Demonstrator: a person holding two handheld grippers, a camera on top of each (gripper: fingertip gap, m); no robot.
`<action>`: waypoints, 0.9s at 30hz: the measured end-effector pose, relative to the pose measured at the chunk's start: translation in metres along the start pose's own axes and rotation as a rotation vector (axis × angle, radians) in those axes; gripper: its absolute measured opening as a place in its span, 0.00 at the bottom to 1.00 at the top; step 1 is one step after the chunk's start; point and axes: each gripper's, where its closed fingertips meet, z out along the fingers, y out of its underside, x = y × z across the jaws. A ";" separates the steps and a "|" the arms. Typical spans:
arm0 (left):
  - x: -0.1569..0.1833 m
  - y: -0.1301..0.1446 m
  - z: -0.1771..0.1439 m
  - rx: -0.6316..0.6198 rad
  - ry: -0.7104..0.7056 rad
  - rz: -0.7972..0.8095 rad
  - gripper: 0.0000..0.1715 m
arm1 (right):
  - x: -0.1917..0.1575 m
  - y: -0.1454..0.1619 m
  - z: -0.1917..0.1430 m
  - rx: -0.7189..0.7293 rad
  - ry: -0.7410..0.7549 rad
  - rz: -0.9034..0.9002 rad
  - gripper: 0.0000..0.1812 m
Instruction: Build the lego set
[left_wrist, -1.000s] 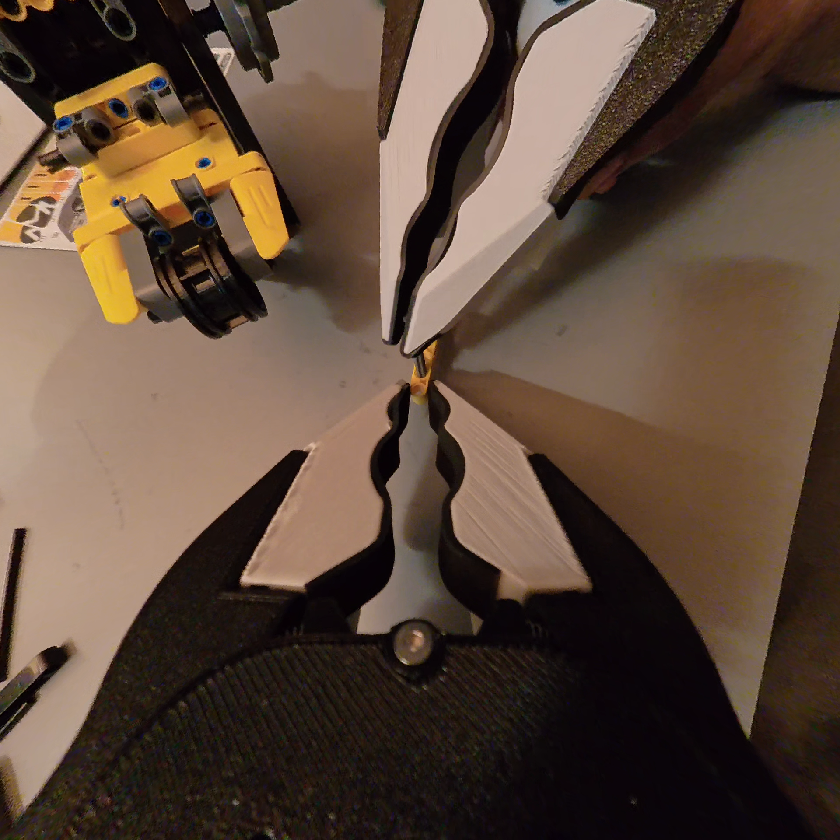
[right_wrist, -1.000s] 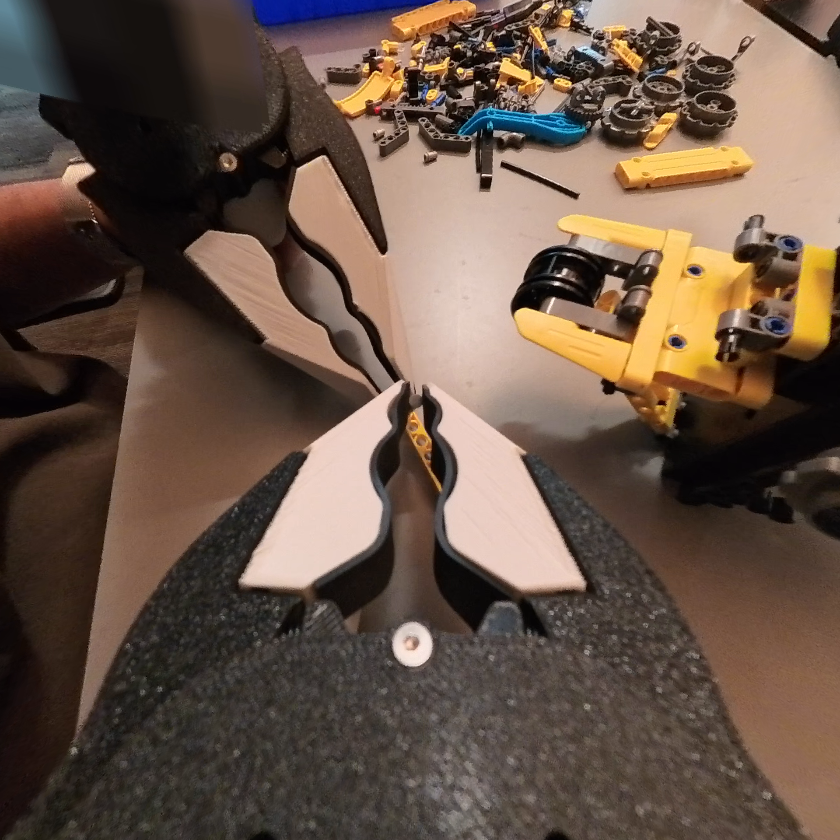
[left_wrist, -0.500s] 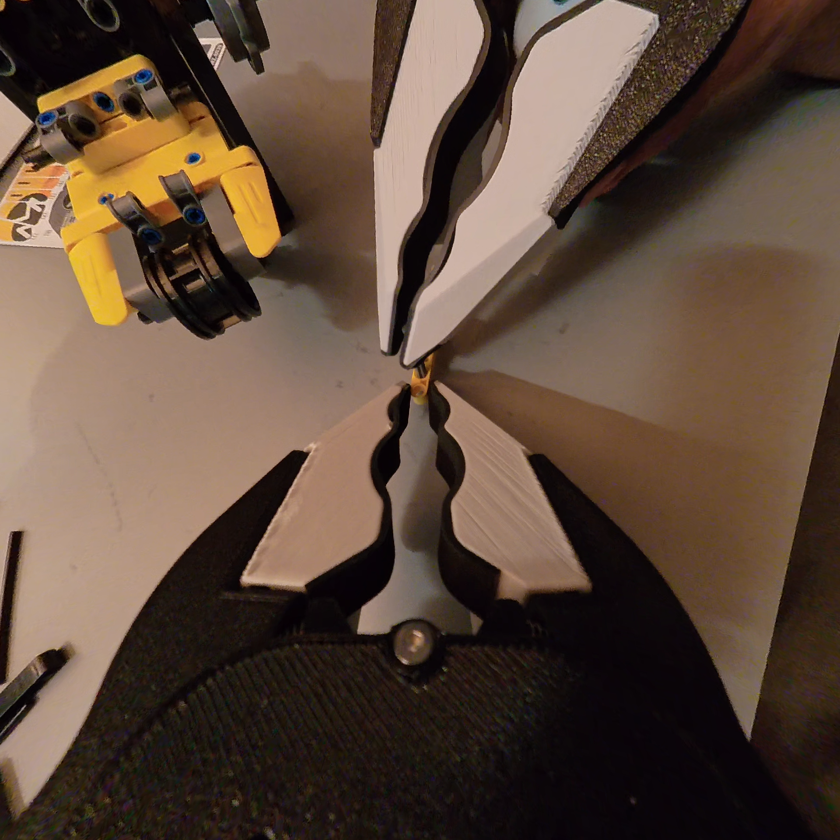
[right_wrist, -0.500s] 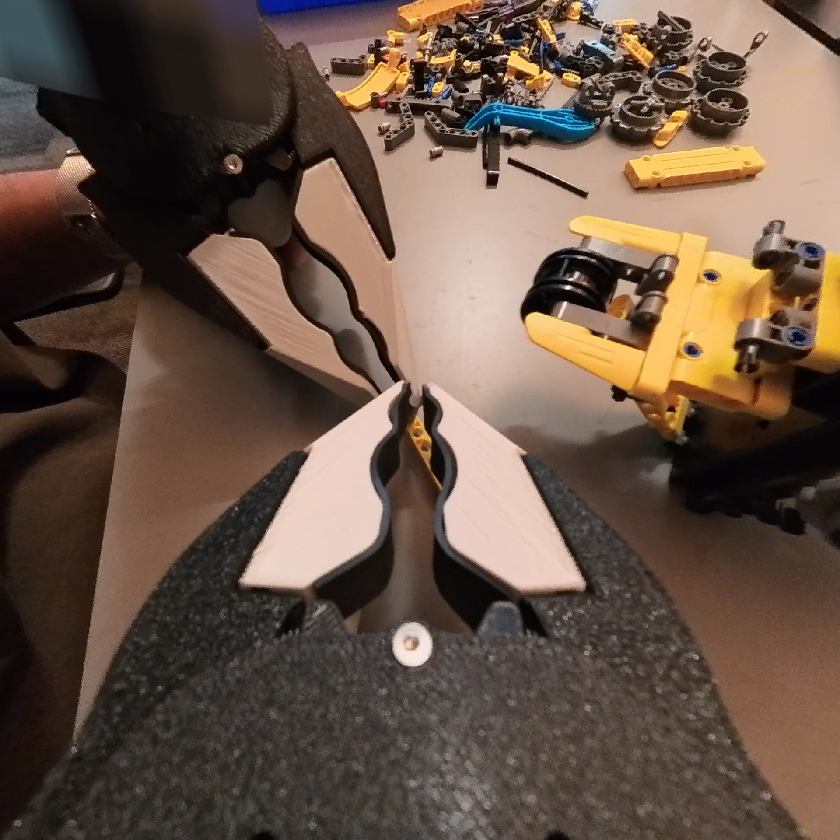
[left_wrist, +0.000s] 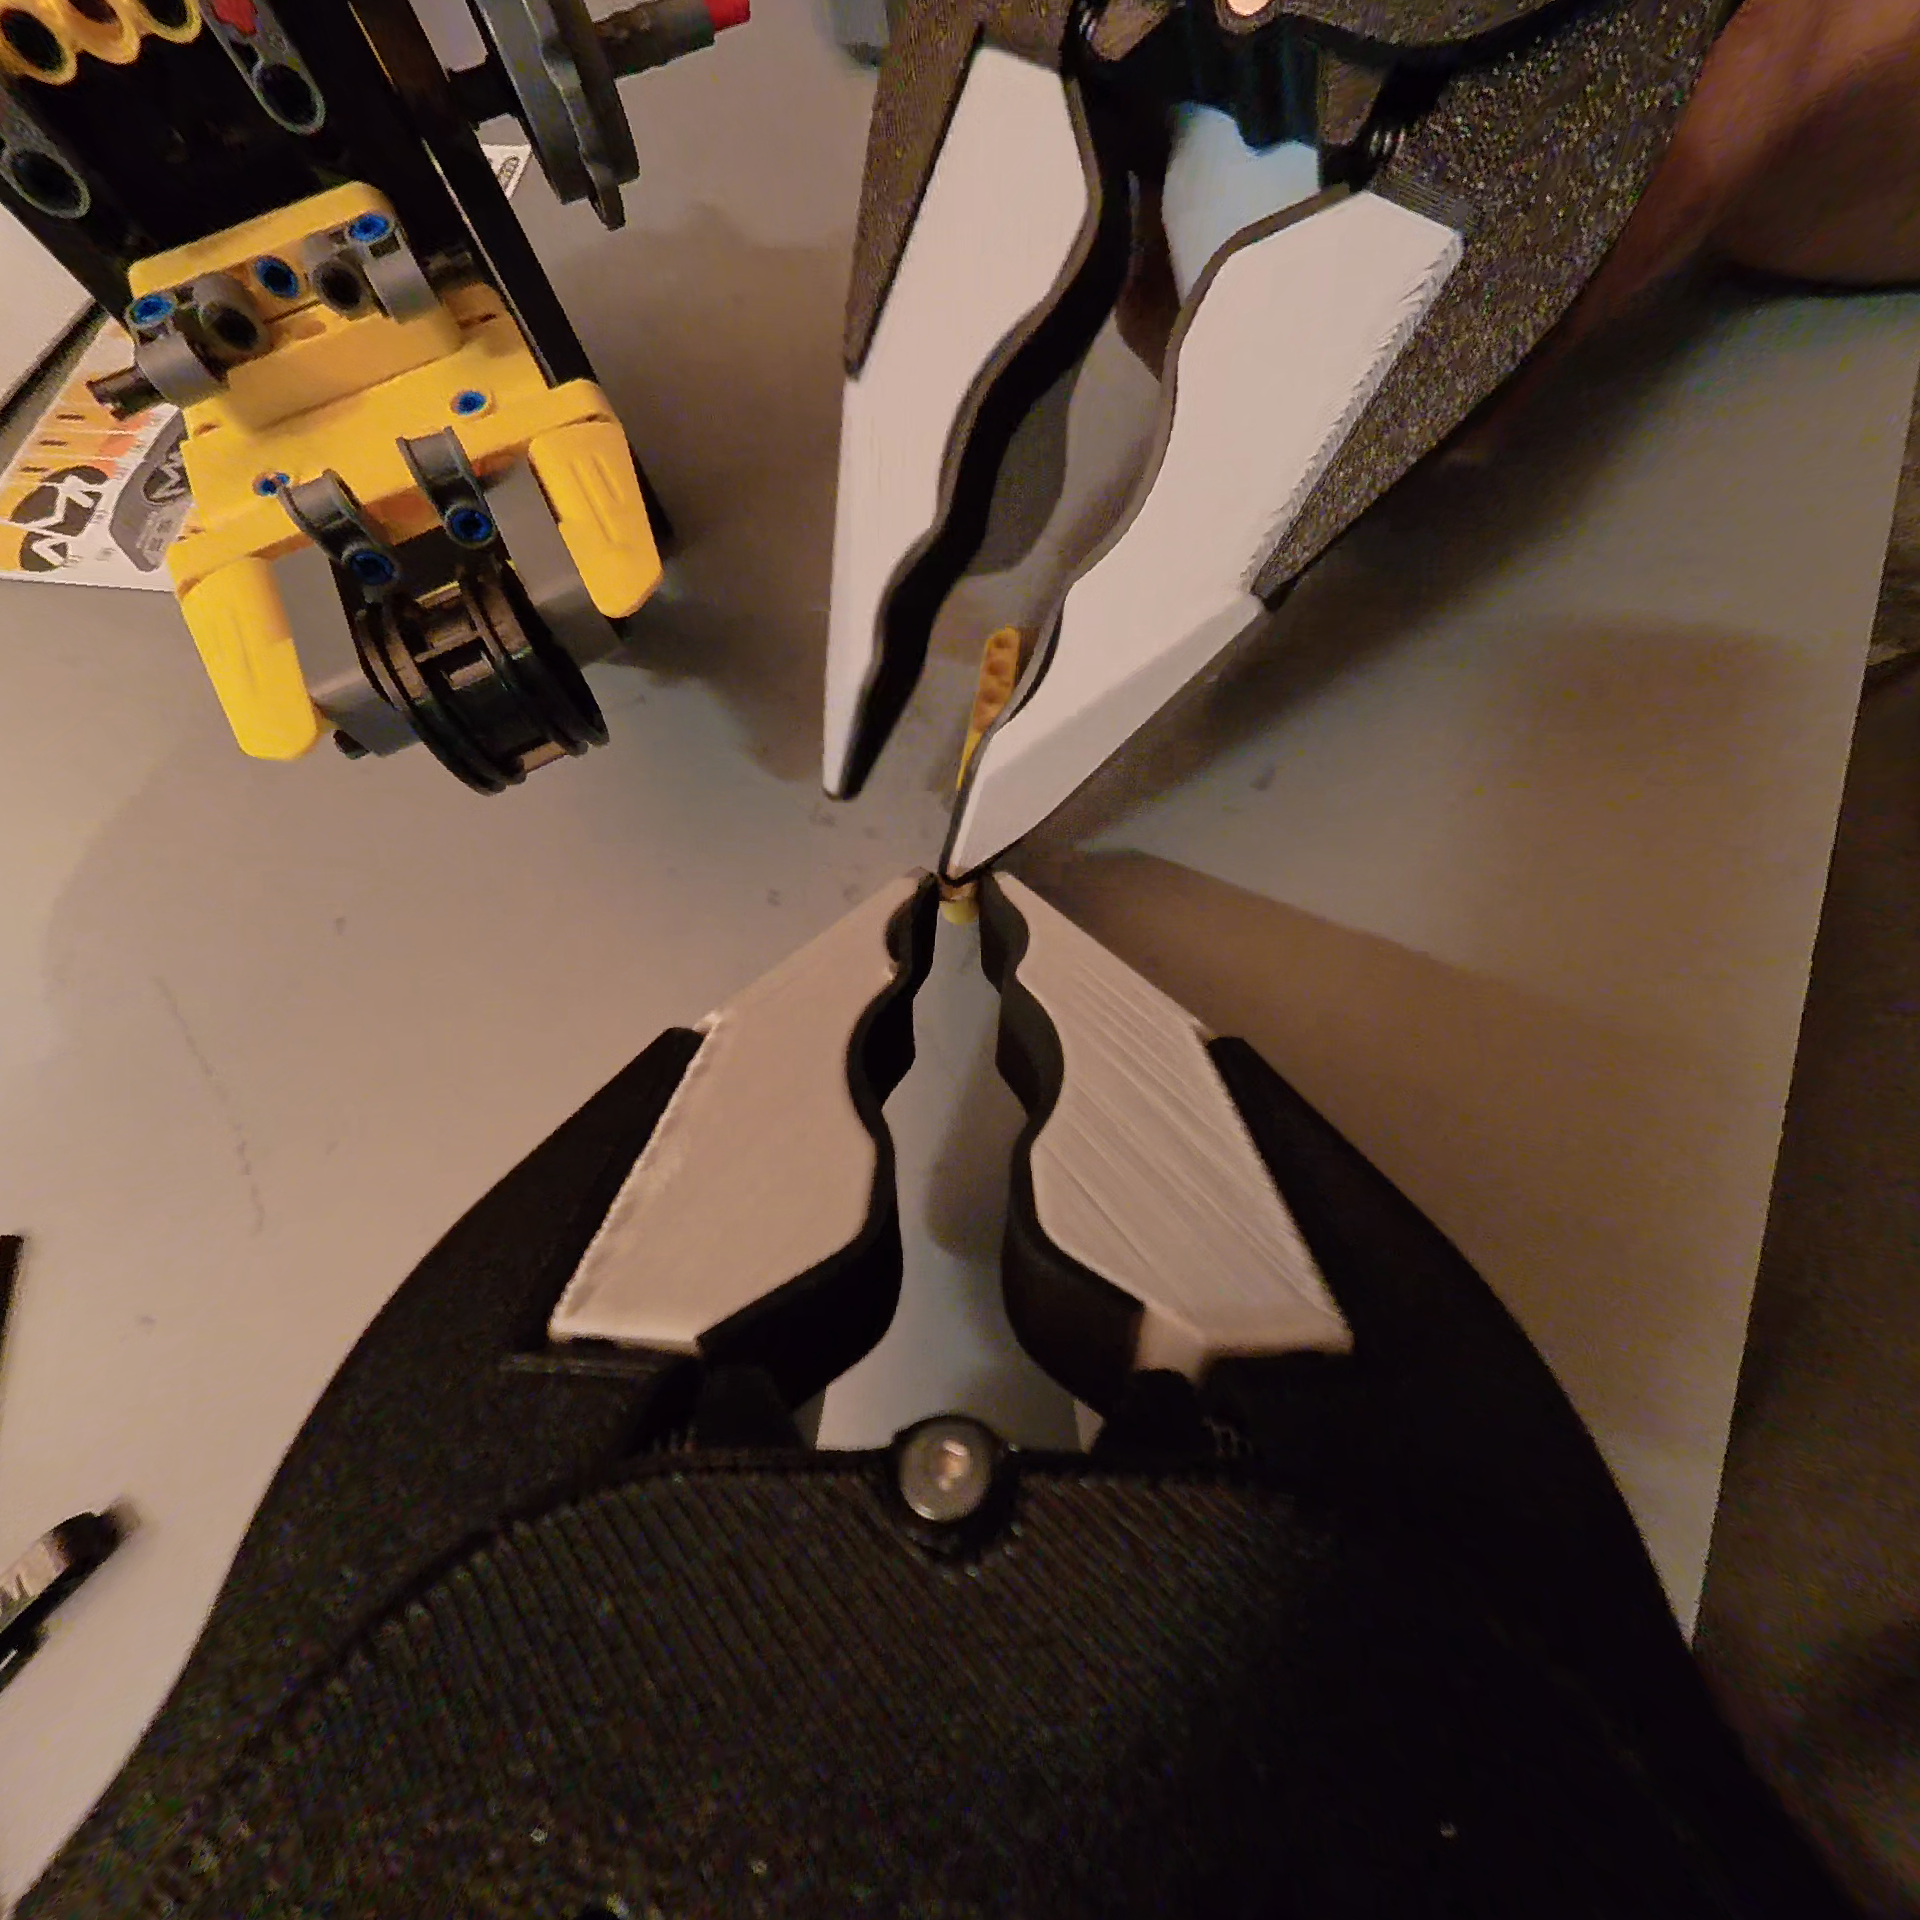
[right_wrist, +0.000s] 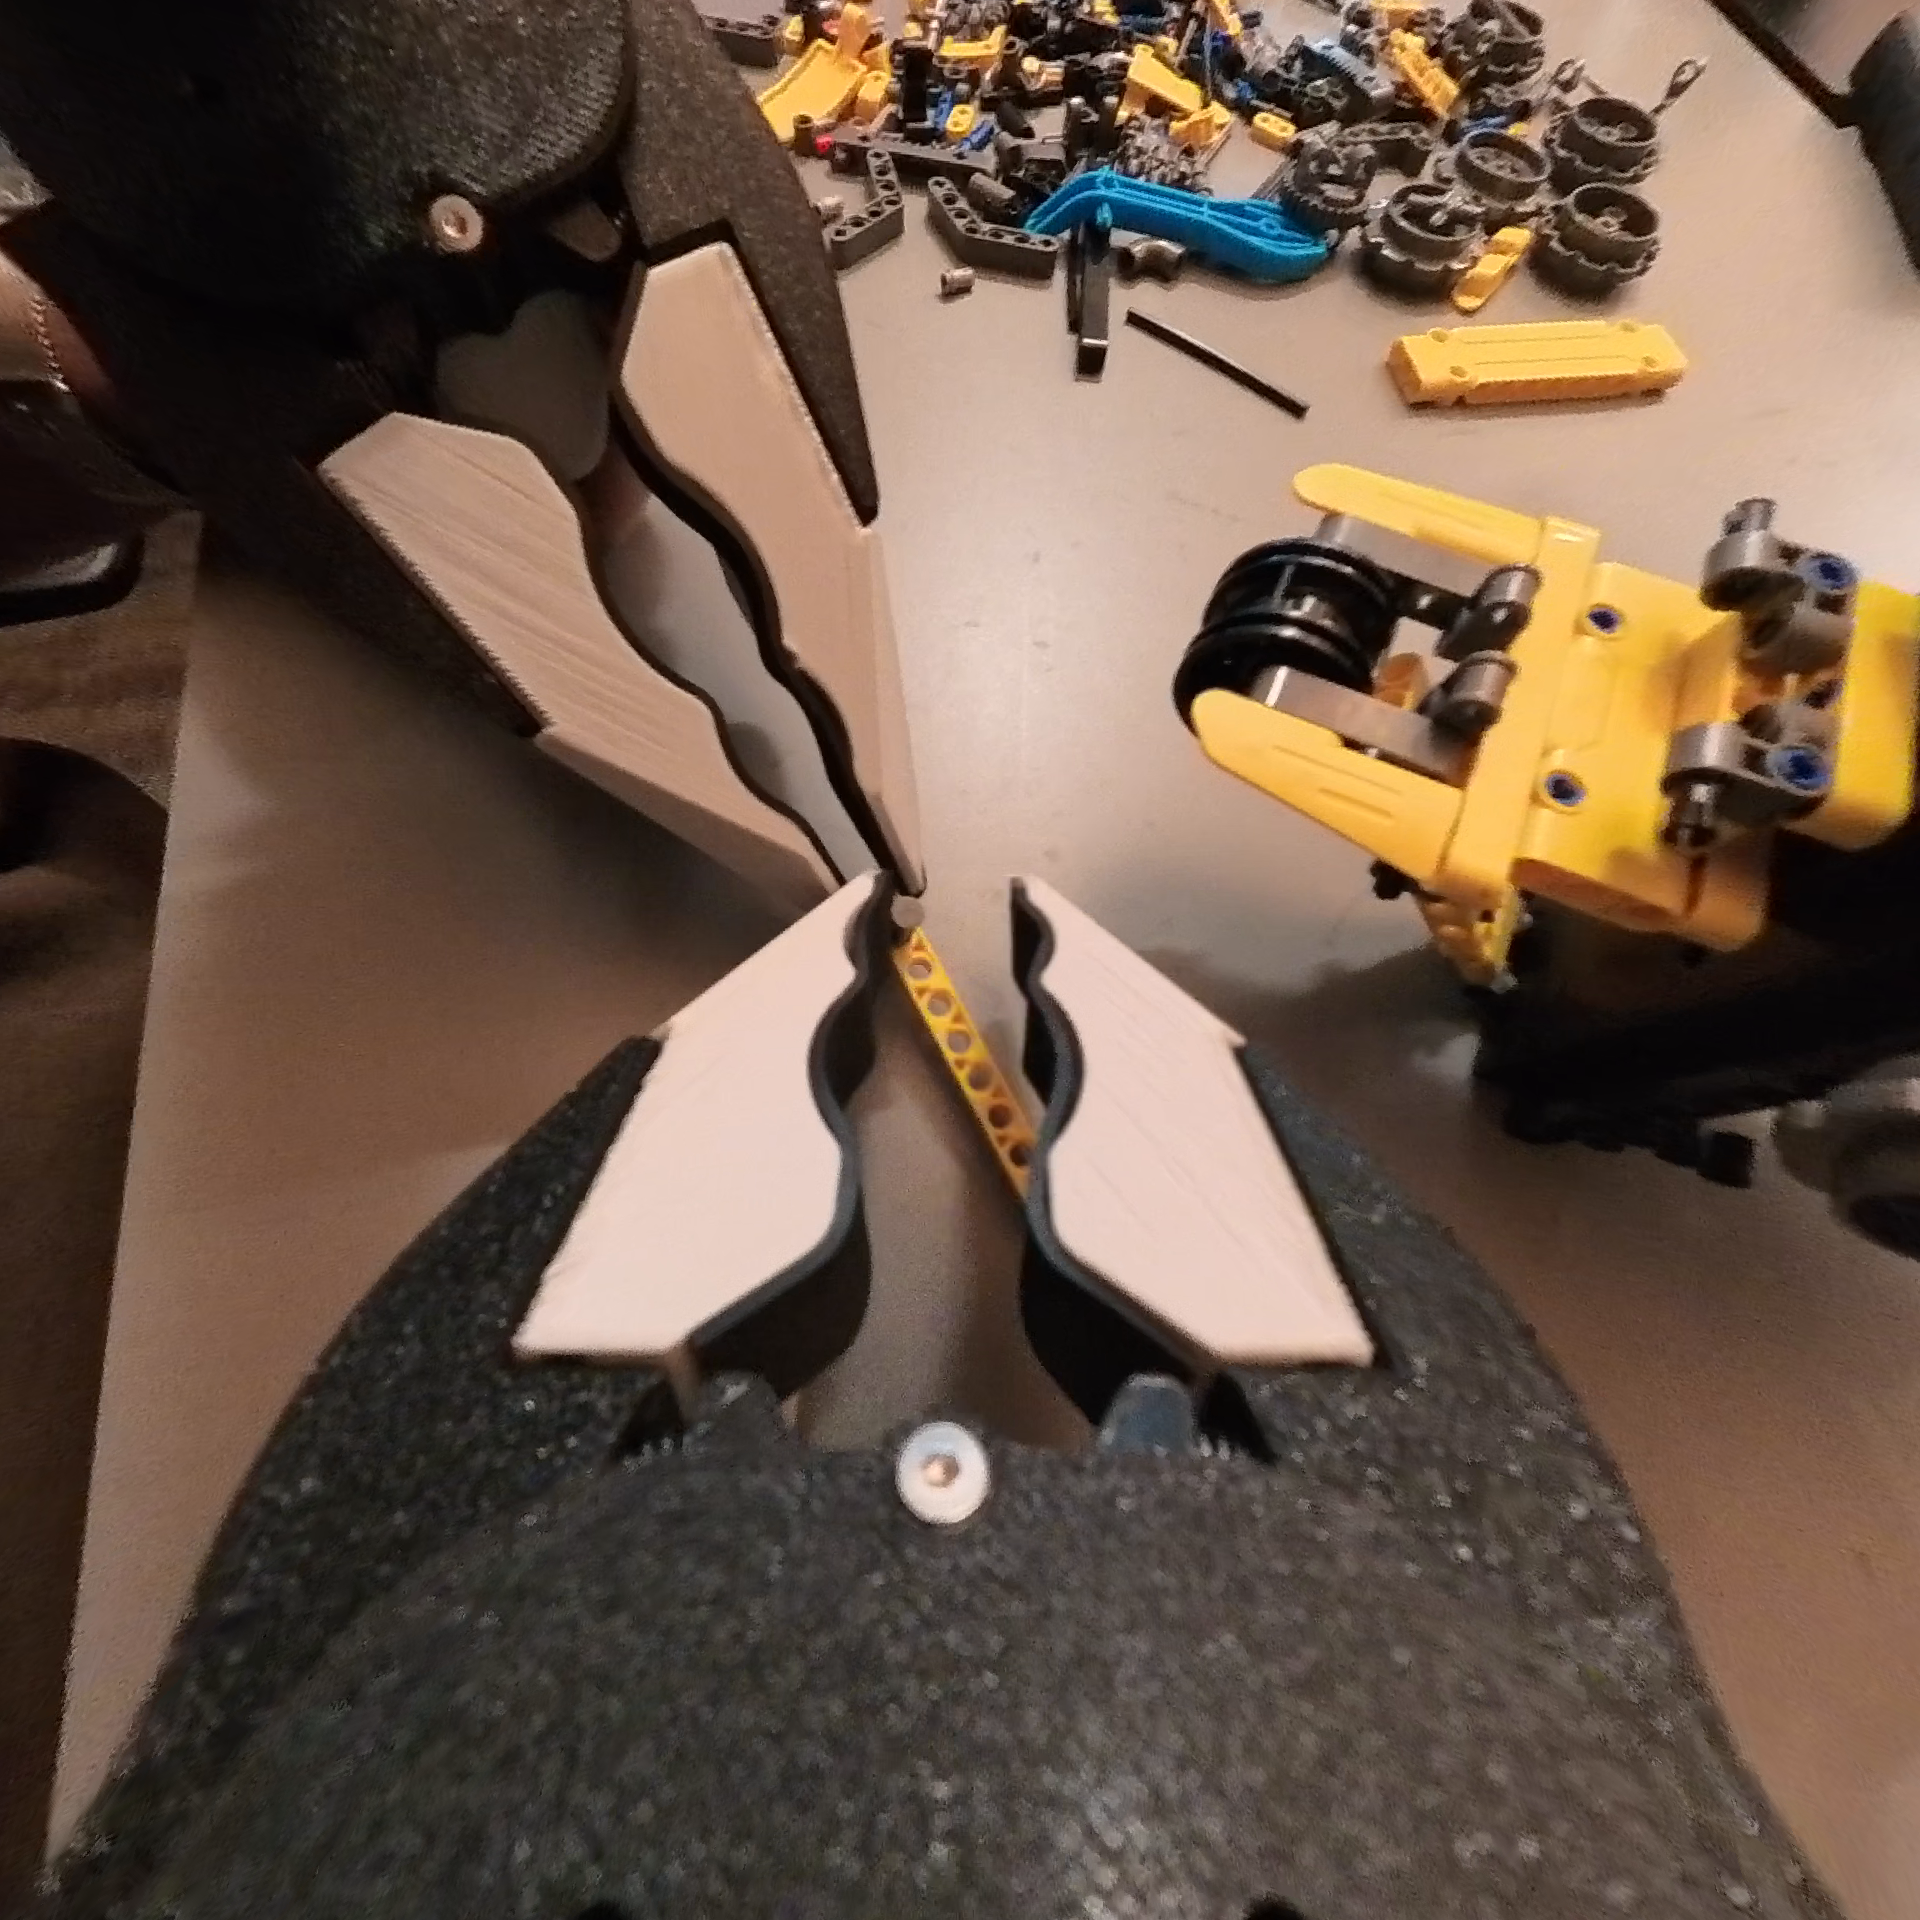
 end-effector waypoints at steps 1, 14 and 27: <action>-0.001 0.000 0.000 0.003 -0.005 0.000 0.01 | 0.001 -0.001 -0.002 0.011 -0.001 -0.003 0.14; -0.008 -0.004 -0.009 0.069 -0.001 -0.065 0.01 | -0.022 -0.020 -0.021 0.160 -0.129 -0.087 0.19; -0.009 -0.016 -0.018 0.156 0.052 -0.130 0.01 | -0.010 -0.013 -0.019 0.106 0.001 -0.199 0.20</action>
